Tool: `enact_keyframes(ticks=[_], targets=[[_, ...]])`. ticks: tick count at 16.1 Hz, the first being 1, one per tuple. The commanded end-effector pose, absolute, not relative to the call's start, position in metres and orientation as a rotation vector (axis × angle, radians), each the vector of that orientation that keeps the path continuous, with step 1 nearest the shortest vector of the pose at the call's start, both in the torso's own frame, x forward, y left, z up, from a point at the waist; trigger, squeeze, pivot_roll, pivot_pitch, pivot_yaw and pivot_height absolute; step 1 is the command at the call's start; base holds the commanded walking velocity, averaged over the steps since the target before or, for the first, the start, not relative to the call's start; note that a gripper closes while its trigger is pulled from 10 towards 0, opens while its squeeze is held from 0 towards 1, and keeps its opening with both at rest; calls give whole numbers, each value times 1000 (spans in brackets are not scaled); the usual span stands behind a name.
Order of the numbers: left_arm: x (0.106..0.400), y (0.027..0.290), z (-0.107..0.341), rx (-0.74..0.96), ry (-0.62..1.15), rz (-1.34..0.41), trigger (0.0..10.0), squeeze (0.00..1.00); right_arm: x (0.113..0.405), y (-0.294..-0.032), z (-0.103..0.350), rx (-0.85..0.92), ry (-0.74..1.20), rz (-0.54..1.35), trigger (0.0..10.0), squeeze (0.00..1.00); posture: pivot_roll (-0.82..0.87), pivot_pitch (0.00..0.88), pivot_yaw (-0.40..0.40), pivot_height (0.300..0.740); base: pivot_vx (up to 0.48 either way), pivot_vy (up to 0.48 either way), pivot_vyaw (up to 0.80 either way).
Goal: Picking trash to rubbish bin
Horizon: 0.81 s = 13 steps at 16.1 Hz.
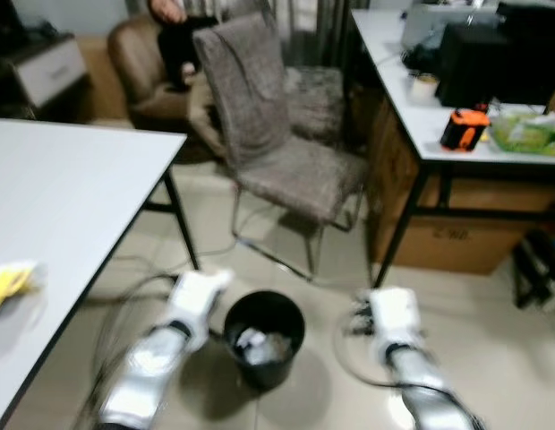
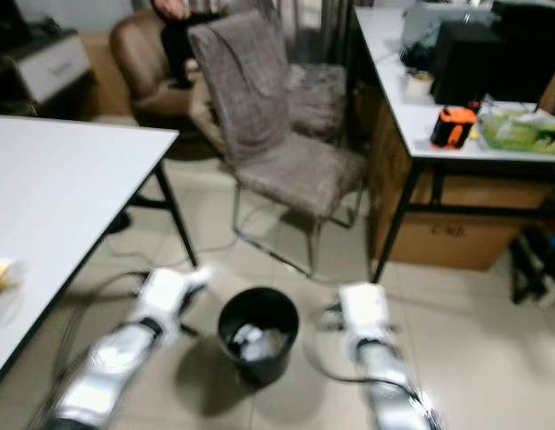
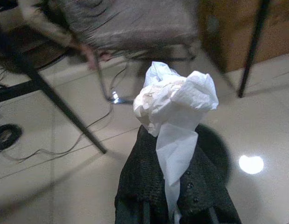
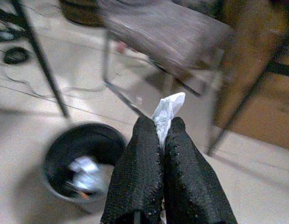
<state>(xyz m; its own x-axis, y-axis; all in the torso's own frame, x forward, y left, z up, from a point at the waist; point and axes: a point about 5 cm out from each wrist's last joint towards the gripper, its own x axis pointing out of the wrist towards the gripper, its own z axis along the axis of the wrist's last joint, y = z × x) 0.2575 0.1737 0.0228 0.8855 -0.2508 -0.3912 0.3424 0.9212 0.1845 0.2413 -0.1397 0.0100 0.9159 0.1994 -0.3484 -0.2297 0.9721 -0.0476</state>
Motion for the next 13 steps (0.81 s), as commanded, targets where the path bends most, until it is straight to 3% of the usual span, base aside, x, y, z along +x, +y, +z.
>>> enact_keyframes(ticks=[1,4,11,13], targets=[[262,164,27,246,346,-332,10000,0,239,-149,7,-117,378,238,10000,0,-60,0,23,740,390,0,0],[261,165,27,247,347,-334,10000,0,239,-144,7,-139,379,274,10000,0,-61,0,28,740,393,0,800],[256,169,24,228,356,-306,10000,0,238,-142,3,-127,411,328,10000,0,-55,0,6,740,392,0,0],[253,167,23,221,362,-319,10000,0,244,-137,3,-146,407,357,10000,0,-63,14,14,740,0,0,0]])
